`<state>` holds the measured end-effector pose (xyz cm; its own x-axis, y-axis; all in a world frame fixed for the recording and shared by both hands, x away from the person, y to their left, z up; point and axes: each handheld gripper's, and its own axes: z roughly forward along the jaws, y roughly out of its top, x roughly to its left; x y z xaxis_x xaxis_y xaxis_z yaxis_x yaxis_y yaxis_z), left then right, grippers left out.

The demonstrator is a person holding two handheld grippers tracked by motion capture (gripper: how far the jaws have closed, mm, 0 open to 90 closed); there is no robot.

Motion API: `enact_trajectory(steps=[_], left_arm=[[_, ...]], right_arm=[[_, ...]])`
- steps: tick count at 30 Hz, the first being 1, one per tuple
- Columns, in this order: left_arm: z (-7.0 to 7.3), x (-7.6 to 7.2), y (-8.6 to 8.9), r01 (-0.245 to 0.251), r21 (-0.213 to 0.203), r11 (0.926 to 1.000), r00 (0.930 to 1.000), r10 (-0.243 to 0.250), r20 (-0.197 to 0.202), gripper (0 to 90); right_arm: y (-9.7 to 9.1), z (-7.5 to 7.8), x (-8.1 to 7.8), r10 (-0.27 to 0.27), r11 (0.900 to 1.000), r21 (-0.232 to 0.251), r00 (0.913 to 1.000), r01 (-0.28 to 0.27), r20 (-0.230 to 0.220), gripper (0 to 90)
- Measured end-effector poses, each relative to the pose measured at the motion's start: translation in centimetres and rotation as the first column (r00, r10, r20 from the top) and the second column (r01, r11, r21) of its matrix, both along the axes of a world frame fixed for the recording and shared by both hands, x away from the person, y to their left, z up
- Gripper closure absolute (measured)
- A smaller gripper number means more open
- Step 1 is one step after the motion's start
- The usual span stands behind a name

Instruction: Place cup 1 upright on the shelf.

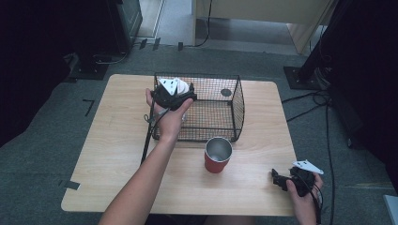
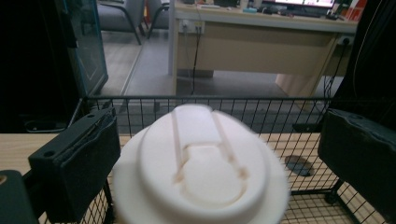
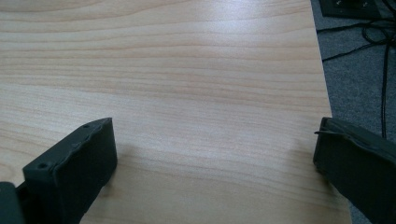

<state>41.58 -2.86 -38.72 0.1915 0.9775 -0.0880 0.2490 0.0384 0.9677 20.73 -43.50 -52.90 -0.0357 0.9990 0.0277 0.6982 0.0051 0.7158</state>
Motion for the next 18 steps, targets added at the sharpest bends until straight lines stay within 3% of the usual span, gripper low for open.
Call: enact_trajectory(steps=[7, 18], left_arm=[[1.0, -1.1, 0.6, 0.023, -0.002, 0.9997, 0.9994, -0.023, 0.028, 0.0], [2.3, -4.3, 3.5, 0.049, -0.022, 0.9986, 0.9962, -0.047, 0.073, 0.0]], right_arm=[[0.0, 0.0, 0.0, 0.000, 1.0000, 0.000, 1.0000, 0.000, 0.000, 0.0], [0.0, 0.0, 0.0, 0.000, 1.0000, 0.000, 1.0000, 0.000, 0.000, 0.0]])
